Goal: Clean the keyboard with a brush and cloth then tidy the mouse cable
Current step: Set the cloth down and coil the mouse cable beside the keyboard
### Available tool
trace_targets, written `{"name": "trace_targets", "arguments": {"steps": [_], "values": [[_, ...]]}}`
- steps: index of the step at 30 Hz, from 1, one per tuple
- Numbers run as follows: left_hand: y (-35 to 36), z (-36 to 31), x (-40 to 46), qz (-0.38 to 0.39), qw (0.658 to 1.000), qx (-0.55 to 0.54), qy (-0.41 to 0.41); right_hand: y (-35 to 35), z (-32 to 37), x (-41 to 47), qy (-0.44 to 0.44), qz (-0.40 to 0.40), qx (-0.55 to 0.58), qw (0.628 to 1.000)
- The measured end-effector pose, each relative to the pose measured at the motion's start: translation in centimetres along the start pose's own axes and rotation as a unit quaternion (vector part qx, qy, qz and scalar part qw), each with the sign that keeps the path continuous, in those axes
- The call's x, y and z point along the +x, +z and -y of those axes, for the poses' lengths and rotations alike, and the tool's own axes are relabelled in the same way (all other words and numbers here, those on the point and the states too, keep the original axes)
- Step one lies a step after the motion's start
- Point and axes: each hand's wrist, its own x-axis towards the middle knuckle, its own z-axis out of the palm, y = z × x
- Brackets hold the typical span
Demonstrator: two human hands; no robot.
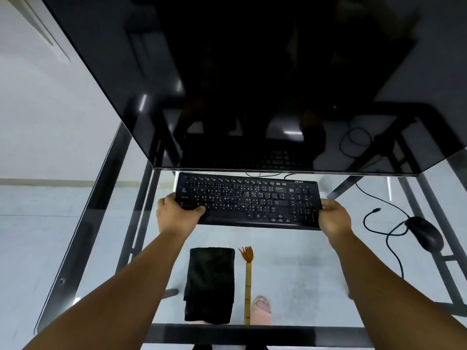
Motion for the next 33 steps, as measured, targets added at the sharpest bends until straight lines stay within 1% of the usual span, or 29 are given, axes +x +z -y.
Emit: {"name": "trace_targets", "arguments": {"steps": [3, 7, 21, 33], "values": [[0.3, -0.4, 1.3, 0.008, 0.999, 0.026, 0.018, 0.1, 0.4, 0.8, 0.008, 0.006, 0.041, 0.999], [0.9, -0.1, 2.1, -0.001, 0.998, 0.039, 0.042, 0.2, 0.7, 1.8, 0.007, 0.002, 0.059, 0.998], [2.1, 0.5, 3.0, -0.013, 0.996, 0.044, 0.072, 0.8, 1.8, 2.6, -0.039, -0.031, 0.017, 0.999], [2.2, 0.4, 2.4, -0.012, 0.996, 0.048, 0.079, 1.4, 0.7, 2.9, -0.025, -0.052, 0.012, 0.998]]}}
